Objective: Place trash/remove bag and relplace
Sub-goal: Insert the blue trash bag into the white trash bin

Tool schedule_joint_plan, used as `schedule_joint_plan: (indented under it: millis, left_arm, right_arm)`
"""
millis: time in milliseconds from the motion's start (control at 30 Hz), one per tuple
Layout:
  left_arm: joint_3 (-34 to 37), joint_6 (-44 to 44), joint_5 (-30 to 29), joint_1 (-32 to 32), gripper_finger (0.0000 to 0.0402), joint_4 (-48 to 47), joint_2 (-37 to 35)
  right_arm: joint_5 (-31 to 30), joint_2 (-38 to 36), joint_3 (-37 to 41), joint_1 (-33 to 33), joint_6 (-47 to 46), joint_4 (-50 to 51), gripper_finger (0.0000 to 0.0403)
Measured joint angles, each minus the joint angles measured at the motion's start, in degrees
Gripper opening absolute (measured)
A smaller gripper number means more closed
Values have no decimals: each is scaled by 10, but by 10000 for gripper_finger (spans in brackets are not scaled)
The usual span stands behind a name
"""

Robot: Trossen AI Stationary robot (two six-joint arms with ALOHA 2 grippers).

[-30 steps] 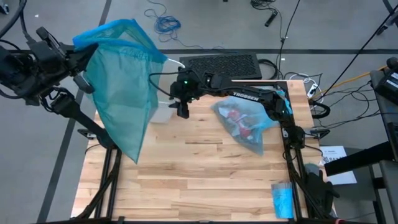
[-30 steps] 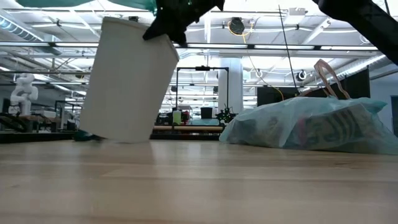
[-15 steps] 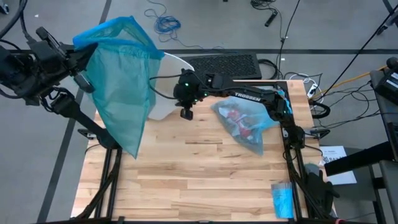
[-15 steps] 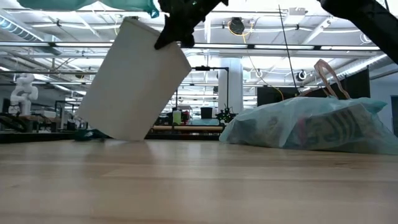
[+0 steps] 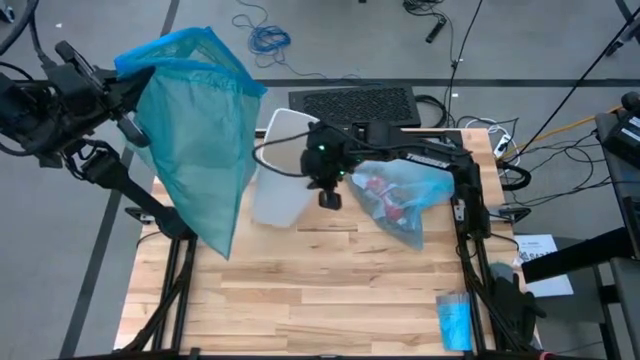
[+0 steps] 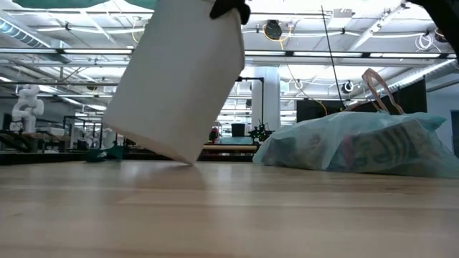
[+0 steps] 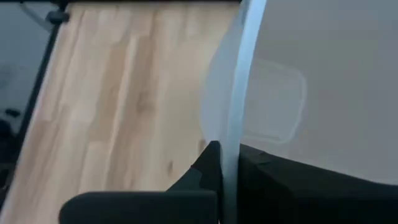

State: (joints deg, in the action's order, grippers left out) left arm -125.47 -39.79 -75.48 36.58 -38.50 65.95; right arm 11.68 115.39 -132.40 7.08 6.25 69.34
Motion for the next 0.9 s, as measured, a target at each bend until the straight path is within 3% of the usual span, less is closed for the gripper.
schedule_joint_plan:
  millis: [333, 667, 900]
  left_arm:
    - [0, 0, 0, 0, 0, -2, -2]
    - [0, 1, 0, 0, 0, -2, -3]
    - [0, 3, 0, 0, 0, -6, -3]
  right_arm:
    - [17, -13, 0, -64, 9, 65, 1]
    - [-67, -13, -1, -109, -18, 148, 0]
    - [-69, -13, -1, -129, -26, 157, 0]
